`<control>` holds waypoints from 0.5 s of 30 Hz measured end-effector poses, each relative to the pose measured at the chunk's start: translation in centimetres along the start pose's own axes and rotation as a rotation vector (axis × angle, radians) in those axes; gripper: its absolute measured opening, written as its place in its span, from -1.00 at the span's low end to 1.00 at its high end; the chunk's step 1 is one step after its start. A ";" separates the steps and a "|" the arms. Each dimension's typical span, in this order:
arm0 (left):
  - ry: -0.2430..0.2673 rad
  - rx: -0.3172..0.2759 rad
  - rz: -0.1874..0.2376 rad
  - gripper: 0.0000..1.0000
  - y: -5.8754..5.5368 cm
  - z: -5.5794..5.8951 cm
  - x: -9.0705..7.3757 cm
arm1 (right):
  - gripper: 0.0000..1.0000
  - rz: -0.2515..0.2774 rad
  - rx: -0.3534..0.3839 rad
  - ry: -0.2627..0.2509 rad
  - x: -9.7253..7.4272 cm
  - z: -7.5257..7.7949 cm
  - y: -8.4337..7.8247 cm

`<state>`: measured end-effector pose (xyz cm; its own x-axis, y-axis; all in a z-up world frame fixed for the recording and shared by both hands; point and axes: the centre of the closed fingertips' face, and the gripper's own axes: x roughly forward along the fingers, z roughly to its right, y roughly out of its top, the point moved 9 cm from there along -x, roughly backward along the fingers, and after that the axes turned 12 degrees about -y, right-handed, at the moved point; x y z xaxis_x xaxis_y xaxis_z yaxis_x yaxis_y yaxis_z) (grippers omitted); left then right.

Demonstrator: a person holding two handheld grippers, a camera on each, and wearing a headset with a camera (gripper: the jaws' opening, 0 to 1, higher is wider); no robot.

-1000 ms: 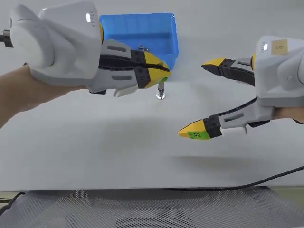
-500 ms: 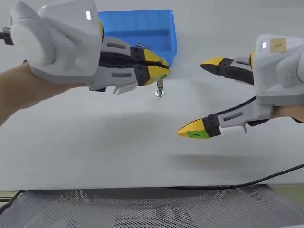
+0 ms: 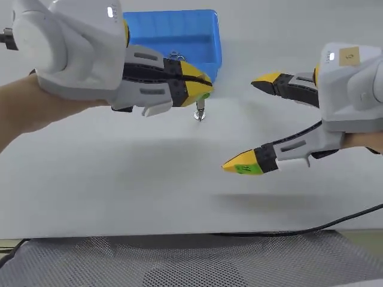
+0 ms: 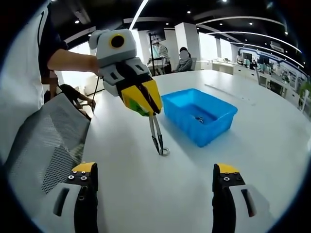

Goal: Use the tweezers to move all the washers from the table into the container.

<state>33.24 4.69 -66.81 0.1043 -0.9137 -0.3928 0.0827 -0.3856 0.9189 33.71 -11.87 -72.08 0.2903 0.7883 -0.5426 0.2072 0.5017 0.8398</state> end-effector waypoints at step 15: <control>-0.021 -0.055 0.008 -0.89 -0.4 -0.1 -0.1 | 0.19 0.006 -0.067 0.157 3.4 -0.5 1.3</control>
<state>33.34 5.00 -67.12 0.0844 -0.9193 -0.3844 0.1360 -0.3715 0.9184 34.49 -8.40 -72.80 0.1411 0.8346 -0.5324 0.1420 0.5152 0.8452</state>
